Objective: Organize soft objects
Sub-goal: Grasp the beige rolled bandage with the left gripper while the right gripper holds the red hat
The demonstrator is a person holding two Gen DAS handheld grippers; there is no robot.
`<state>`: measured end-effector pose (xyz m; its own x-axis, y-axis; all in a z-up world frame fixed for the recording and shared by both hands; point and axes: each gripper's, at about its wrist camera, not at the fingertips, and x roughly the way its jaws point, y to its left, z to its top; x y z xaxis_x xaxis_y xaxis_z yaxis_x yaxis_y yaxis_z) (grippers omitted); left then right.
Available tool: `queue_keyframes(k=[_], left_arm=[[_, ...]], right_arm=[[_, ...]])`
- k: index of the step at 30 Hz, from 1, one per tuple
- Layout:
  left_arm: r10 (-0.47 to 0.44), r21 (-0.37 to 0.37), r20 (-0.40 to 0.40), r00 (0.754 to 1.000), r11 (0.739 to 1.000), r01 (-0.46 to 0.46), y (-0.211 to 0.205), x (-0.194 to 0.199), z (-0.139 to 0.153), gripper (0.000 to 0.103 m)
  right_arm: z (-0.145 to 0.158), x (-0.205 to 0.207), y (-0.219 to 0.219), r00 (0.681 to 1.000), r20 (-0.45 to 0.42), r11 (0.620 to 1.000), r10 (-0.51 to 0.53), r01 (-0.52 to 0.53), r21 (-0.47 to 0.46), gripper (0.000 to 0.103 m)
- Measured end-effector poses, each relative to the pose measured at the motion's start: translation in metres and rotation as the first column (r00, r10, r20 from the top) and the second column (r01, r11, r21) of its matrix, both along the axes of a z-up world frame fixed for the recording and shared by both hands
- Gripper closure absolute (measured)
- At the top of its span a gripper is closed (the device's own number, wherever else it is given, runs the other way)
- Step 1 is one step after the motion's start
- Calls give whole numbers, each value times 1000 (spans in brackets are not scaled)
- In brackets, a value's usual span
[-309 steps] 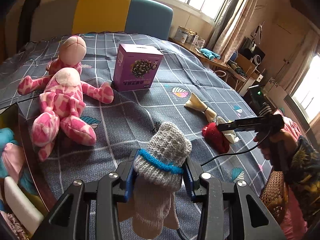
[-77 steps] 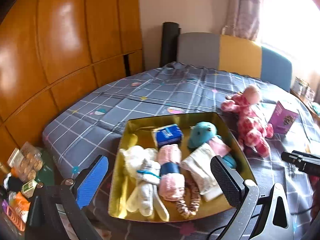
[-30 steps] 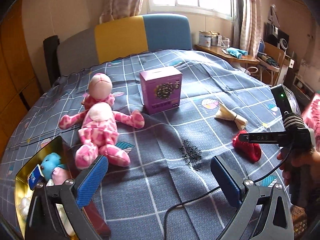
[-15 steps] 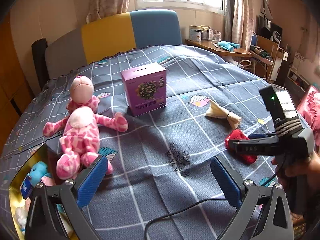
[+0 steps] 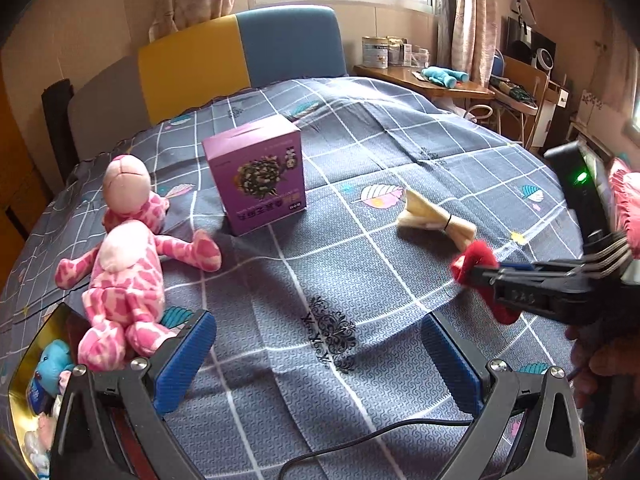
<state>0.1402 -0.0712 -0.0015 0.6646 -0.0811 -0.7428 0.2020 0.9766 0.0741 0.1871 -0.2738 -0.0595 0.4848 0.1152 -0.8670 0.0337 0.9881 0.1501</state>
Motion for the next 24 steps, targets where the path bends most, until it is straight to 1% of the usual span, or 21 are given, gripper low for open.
queue_keyframes(k=[3,5,7,8,9,11,13,15,20,22,24], left_arm=[[-8,1,-19,1000,1000,8,-5,7,-5,0],[-11,-9,-43,999,1000,11,-8,13,-11,0],[-15,-24,-55,998,1000,13,-10,18,-14,0],[-18,-34,-63,998,999,16,-11,21,-16,0],[-25,-47,-75,997,999,21,-12,25,-17,0],[-30,-74,-97,995,997,23,-13,34,-20,0],[-47,-97,-135,990,995,33,-17,45,-23,0],[-55,-126,-168,984,991,34,-21,53,-26,0],[-87,-183,-251,964,982,41,-49,78,-36,0],[-88,-195,-262,961,980,37,-63,88,-38,0],[-98,-218,-287,953,975,35,-77,99,-41,1]], right_arm=[[9,-3,-12,997,44,998,-68,69,-4,76],[16,-5,-22,993,68,994,-100,97,50,76],[14,-5,-25,995,48,992,-92,87,90,76],[13,-5,-26,994,34,989,-105,101,107,76],[17,-7,-29,991,51,986,-122,115,118,76],[29,-12,-37,976,118,979,-182,169,111,76],[35,-16,-51,956,144,963,-256,238,127,76],[37,-19,-66,937,150,940,-314,286,185,76],[38,-24,-86,908,145,900,-394,349,260,76],[38,-24,-90,901,141,890,-410,361,278,76],[36,-24,-92,902,134,886,-410,360,292,76]])
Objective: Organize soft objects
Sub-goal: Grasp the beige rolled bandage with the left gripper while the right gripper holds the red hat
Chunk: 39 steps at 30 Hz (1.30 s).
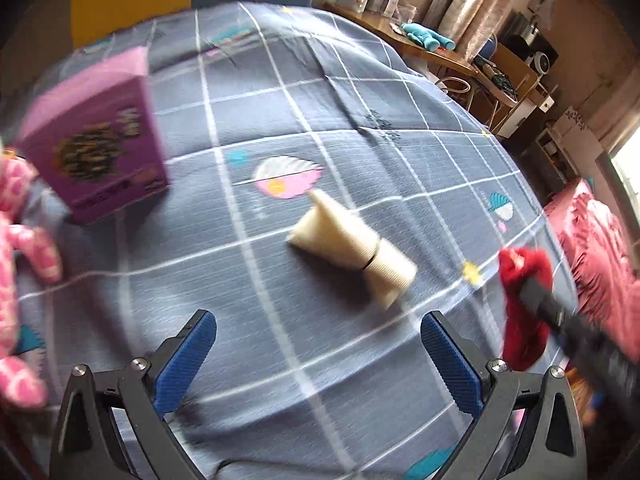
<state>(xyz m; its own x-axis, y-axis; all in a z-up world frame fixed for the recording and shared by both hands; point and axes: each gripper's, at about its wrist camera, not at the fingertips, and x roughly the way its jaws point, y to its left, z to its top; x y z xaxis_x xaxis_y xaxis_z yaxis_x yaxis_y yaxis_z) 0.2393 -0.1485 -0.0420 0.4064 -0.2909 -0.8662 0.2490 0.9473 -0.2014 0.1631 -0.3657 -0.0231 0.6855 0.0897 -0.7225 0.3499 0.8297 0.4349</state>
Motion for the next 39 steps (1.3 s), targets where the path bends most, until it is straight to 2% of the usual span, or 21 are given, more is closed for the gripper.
queue_keyframes(k=[4,7,13,14,15,16,18,20,21,24,30,33,39], left_arm=[[28,-33,-65,998,999,-30,-25,27,-10,6],[64,-38,-102,993,997,-68,-39,46,-20,15],[141,-49,-193,971,987,-154,-50,70,-44,24],[152,-49,-208,966,985,-165,-51,72,-47,26],[155,-55,-223,962,984,-172,-52,73,-50,37],[161,-45,-215,963,984,-175,-54,73,-50,39],[156,-9,-170,973,987,-160,-58,72,-48,52],[140,-27,-148,979,989,-146,-58,71,-46,58],[135,-40,-141,981,989,-142,-56,69,-43,65],[82,-30,-59,995,996,-84,-48,55,-28,71],[-31,45,103,994,999,26,-13,13,2,79],[-68,39,136,988,997,63,8,-7,8,80],[-93,13,140,986,996,92,50,-38,17,81]], right_arm=[[0,1,2,1000,6,1000,17,-17,10,75],[-1,-1,1,1000,13,999,21,-21,24,75],[-4,0,0,999,9,998,39,-40,55,75],[-4,0,1,999,9,998,40,-41,56,75],[-5,0,1,999,8,998,41,-41,55,75],[-5,0,1,999,5,998,41,-41,53,75],[-6,0,1,999,-1,998,45,-45,54,75],[-7,1,2,999,0,997,52,-52,58,75],[-7,1,3,998,0,997,57,-57,56,75],[-8,2,7,997,-2,996,76,-76,51,75],[-19,8,27,985,-53,986,166,-165,30,75],[-23,13,38,973,-81,977,214,-214,7,75],[-27,15,57,952,-106,956,287,-292,-38,75]])
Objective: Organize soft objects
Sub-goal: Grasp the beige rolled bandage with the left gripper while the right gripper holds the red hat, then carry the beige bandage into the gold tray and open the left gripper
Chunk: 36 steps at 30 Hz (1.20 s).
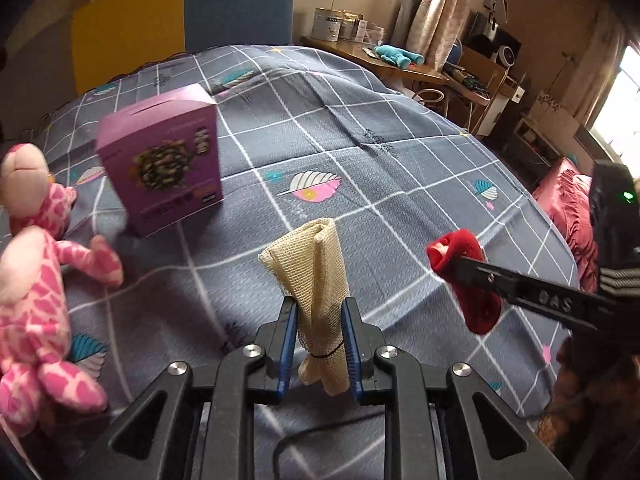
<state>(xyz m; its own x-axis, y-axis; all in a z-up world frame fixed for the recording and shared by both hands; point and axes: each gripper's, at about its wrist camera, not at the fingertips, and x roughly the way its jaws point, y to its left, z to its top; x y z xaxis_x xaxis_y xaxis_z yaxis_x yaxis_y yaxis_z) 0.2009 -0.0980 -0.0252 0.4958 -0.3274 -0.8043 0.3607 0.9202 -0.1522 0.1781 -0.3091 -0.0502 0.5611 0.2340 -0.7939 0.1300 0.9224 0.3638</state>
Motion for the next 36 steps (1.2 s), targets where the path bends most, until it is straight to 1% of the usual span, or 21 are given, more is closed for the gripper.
queue_keyframes(k=[4,6,8,10,13,14,15,16,17,18,20,21,23,24,25,26,28,29,32,34,36], left_arm=[[-18,10,-4,1000,1000,18,18,-18,3,82],[-29,31,-7,1000,999,29,28,-29,4,82],[-22,36,-17,1000,999,22,42,-40,4,83],[-7,47,-42,999,999,9,55,-46,-1,82],[39,49,-63,997,998,-36,70,-39,-9,80],[48,48,-70,996,998,-45,71,-35,-11,72],[52,54,-76,996,997,-48,70,-31,-13,61],[72,63,-67,995,996,-68,70,-27,-14,57],[81,63,-73,994,995,-77,69,-22,-18,53],[67,39,-102,993,997,-64,66,-17,-23,48],[93,19,-132,987,996,-91,63,-12,-31,46],[95,21,-137,986,995,-93,59,-10,-35,45],[144,68,-124,982,988,-136,53,-8,-41,45],[149,68,-125,981,988,-142,53,-7,-43,47],[161,64,-126,979,986,-154,52,-7,-44,59],[181,76,-124,976,982,-173,51,-7,-46,60],[182,111,-115,976,979,-170,48,-8,-50,64],[179,121,-108,978,979,-166,47,-9,-52,65],[184,110,-74,980,978,-175,51,-18,-48,66],[189,106,-31,981,977,-185,54,-27,-37,66],[198,83,7,980,977,-198,62,-39,-21,66]], right_arm=[[-4,5,12,996,-23,997,82,-82,6,75],[-4,6,23,991,-33,991,132,-132,-13,75],[-5,7,34,982,-45,982,186,-187,-28,75],[-7,9,44,974,-57,973,218,-221,-59,75],[-10,8,51,968,-73,966,241,-246,-83,75],[-11,7,51,967,-77,965,242,-248,-87,75],[-12,7,51,967,-81,965,239,-246,-92,75],[-12,8,51,968,-86,965,237,-245,-95,75],[-13,9,50,968,-91,965,235,-244,-95,75],[-14,9,50,967,-94,965,235,-244,-96,75],[-15,10,51,967,-101,964,235,-245,-104,75],[-16,11,52,966,-104,963,235,-246,-108,75],[-16,11,53,966,-110,962,236,-248,-116,75],[-16,11,54,965,-110,960,239,-252,-120,75],[-17,12,55,964,-112,959,242,-256,-126,75],[-17,12,57,962,-116,956,245,-260,-134,75],[-19,13,60,959,-125,950,253,-271,-155,75],[-20,13,62,957,-129,946,259,-278,-166,75],[-21,13,68,952,-131,934,275,-297,-196,75],[-22,12,70,950,-135,929,282,-306,-209,75],[-23,12,72,946,-138,923,292,-316,-217,75]])
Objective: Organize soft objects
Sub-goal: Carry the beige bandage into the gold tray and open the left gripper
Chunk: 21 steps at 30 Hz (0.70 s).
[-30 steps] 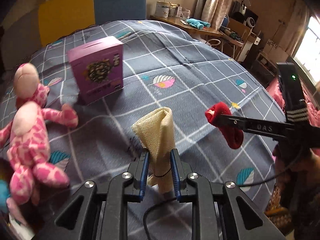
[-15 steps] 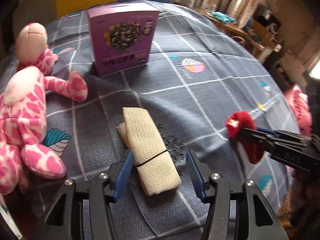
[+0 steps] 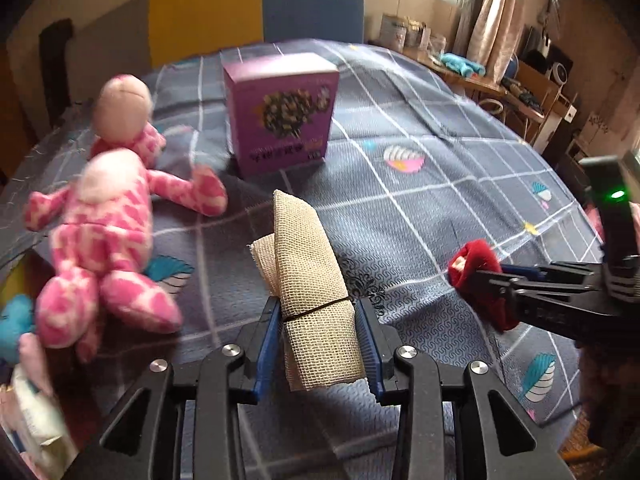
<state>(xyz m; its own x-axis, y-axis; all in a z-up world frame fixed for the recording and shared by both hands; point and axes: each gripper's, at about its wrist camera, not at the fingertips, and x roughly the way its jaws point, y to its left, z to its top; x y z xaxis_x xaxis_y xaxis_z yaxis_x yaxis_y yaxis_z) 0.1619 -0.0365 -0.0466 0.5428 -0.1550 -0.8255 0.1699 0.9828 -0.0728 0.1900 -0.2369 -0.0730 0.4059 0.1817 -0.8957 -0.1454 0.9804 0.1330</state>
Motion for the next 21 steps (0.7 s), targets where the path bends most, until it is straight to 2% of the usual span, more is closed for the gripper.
queue_keyframes(k=[4,9,21], left_arm=[[29,14,80,996,999,-30,15,-25,30,65],[89,19,135,987,996,-93,44,-54,52,65],[227,23,213,950,971,-237,107,-110,76,65]], right_arm=[[-4,0,5,1000,-12,1000,19,-19,-25,75],[-6,1,7,1000,-13,999,26,-27,-42,75],[-10,-2,15,998,13,991,61,-59,-119,75]])
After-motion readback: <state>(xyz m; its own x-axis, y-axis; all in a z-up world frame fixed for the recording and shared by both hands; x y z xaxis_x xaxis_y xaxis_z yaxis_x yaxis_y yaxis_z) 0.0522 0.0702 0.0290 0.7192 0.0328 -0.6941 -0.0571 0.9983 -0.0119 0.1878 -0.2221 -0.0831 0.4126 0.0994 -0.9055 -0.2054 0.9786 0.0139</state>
